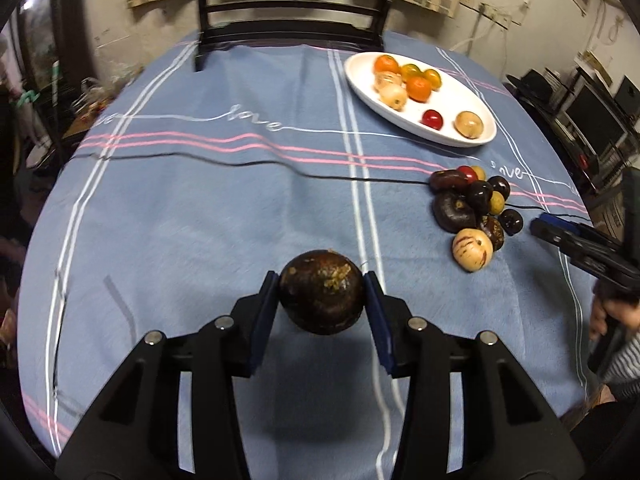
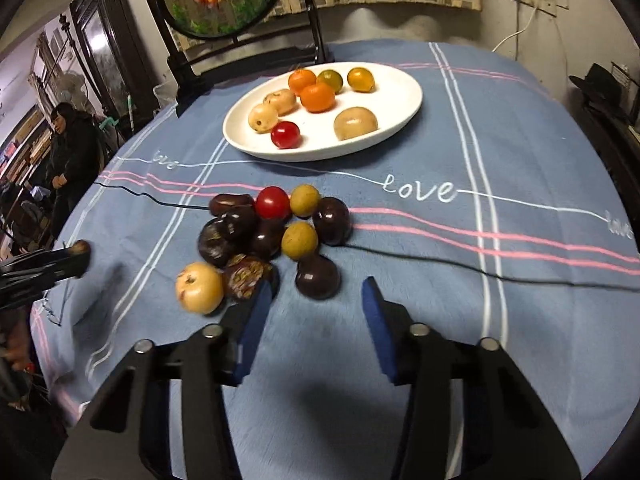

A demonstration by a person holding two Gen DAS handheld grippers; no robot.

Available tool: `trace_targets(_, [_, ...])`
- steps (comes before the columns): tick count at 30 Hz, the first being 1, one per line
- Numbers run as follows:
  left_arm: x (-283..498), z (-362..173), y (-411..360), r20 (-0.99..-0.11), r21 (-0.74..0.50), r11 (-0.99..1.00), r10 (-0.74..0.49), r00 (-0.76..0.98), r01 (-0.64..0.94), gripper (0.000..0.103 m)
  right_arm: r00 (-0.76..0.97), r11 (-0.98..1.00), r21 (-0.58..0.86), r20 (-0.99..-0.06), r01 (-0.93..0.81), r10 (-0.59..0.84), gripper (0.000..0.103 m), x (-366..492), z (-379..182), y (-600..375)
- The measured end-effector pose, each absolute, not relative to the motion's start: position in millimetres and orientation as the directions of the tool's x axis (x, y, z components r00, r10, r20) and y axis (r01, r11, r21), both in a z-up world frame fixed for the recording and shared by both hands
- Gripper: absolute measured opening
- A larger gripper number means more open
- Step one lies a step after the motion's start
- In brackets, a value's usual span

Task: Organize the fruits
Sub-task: 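Grasp a dark brown round fruit with the left tool while the right tool grasps a dark purple fruit, then carry both dark fruits to the plate and open both tools to release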

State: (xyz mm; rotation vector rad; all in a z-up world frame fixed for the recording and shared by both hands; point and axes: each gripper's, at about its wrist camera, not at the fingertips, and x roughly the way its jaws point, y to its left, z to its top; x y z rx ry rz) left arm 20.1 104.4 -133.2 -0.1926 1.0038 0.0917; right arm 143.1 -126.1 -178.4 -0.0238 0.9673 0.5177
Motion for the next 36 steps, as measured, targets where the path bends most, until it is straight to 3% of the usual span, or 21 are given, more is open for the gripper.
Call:
trace_targets(10, [-9.1, -128.1, 110.2, -0.848, -0.109, 0.965, 0.034, 0.528, -0.237, 0.043, 0.411, 0.869, 0.208, -0.816, -0.449, 0.407, 0.038, 163.2, -196.2, -111.5])
trace_targets(15, [-12.3, -126.4, 109.3, -0.85, -0.1, 0.966, 0.043, 0.525, -0.24, 0.043, 0.398, 0.872, 0.208, -0.826, -0.443, 0.399, 0.028, 162.8, -201.2, -115.7])
trace_targets(36, [29.4, -98.7, 81.5, -0.802, -0.073, 0.993, -0.001, 0.597, -0.096, 0.044, 0.497, 0.879, 0.244, -0.748, -0.41, 0.44, 0.028, 100.0, -138.2, -152.3])
